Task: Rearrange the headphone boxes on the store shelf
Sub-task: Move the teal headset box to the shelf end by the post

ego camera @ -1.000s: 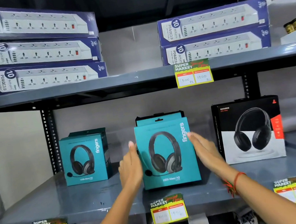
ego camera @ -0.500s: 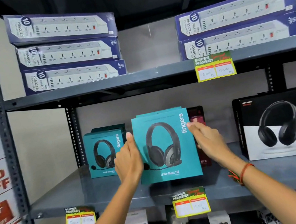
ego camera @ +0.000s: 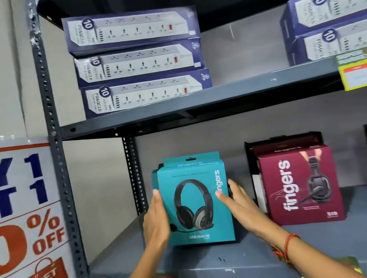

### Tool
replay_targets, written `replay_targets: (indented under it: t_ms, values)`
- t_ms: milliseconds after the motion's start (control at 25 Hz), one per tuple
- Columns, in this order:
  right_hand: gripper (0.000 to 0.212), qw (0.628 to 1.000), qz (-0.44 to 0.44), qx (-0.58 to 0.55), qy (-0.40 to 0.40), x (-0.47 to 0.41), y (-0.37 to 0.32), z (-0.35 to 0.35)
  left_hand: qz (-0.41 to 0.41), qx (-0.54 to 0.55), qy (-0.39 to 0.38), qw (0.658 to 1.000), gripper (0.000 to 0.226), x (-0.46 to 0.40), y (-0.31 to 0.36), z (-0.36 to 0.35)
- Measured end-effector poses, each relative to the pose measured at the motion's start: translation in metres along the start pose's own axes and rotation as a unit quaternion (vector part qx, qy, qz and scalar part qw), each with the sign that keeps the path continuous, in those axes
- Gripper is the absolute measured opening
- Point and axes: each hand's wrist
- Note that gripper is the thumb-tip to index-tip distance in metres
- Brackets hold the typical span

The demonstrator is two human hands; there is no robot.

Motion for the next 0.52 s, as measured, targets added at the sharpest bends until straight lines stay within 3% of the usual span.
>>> replay_targets:
  t_ms: [160, 360, 400, 520]
  values:
    - [0.037, 1.0, -0.011, -0.02, -0.013, -0.019, 0.006, -0.03, 0.012, 0.008, -0.005, 1.0, 0.071, -0.023, -0.022, 0.01]
    - [0.06, 0.999, -0.023, -0.011, -0.027, -0.032, 0.0, -0.053, 0.015, 0.017, -0.004, 1.0, 0.1, -0.052, -0.049, 0.015]
    - [0.063, 0.999, -0.023, -0.006, -0.023, -0.033, 0.0, -0.055, 0.017, 0.019, -0.008, 1.0, 0.1, -0.055, -0.051, 0.016]
    - [0.066, 0.999, -0.029, 0.012, -0.024, -0.032, -0.004, -0.055, 0.014, 0.038, -0.025, 0.999, 0.071, -0.053, -0.047, 0.015]
Point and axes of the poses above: each hand's wrist, its own x-axis away from the middle knuckle, its own z-axis out of the back of the hand, y = z × x, and after that the axes turned 5 degrees about -z, right-handed
